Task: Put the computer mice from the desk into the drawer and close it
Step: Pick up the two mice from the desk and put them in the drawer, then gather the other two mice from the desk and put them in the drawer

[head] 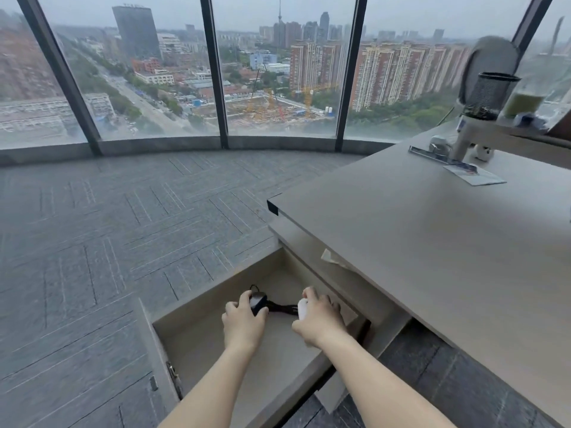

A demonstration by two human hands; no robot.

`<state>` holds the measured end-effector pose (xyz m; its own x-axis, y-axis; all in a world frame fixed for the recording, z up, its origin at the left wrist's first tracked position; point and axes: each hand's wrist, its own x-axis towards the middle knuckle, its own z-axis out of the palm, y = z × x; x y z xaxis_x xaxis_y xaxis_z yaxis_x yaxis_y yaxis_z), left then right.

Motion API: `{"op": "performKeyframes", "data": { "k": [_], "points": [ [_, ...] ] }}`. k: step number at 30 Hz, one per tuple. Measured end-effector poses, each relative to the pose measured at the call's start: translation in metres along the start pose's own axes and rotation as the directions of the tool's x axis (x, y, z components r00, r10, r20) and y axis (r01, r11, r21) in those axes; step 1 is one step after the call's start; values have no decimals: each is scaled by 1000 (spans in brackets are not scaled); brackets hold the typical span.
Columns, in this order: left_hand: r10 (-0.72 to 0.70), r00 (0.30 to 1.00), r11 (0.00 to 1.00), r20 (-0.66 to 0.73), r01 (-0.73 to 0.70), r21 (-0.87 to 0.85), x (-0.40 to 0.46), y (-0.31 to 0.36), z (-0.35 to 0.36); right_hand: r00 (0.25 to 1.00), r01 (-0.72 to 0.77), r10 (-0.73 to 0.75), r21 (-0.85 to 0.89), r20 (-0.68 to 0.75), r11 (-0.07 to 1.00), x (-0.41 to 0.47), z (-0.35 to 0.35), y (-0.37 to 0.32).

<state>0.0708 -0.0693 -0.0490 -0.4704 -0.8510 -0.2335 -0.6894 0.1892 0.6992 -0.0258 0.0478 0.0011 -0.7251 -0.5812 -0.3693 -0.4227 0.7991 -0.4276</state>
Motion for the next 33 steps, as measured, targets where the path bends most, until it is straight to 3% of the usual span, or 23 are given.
{"op": "performKeyframes", "data": {
  "k": [5, 10, 14, 18, 22, 26, 30, 33],
  "points": [
    [-31, 999, 983, 37, 24, 183, 13, -16, 18, 992, -92, 106, -178, 71, 980, 27, 22, 6],
    [-28, 998, 977, 64, 14, 212, 16, -23, 18, 980, -125, 160, -263, 117, 957, 30, 29, 8],
    [6, 1000, 996, 0, -6, 94, 8, -5, -1, 998, -53, 56, -154, 13, 987, 15, 12, 1],
    [252, 964, 966, -84, -256, -43, -16, 46, -24, 971, 139, -125, 55, -205, 989, -27, -34, -1],
    [470, 877, 865, -102, -481, -143, -62, 118, -31, 867, 262, -188, 102, -462, 960, -88, -97, 18],
    [619, 783, 749, -63, -612, -255, -131, 184, -3, 728, 240, -114, 95, -676, 966, -153, -150, 75],
    [753, 649, 645, 108, -696, -315, -203, 239, 55, 534, 154, 52, 158, -844, 975, -207, -184, 168],
    [774, 562, 632, 293, -715, -299, -252, 270, 99, 412, 50, 153, 190, -899, 981, -232, -201, 248]
  ]
}}
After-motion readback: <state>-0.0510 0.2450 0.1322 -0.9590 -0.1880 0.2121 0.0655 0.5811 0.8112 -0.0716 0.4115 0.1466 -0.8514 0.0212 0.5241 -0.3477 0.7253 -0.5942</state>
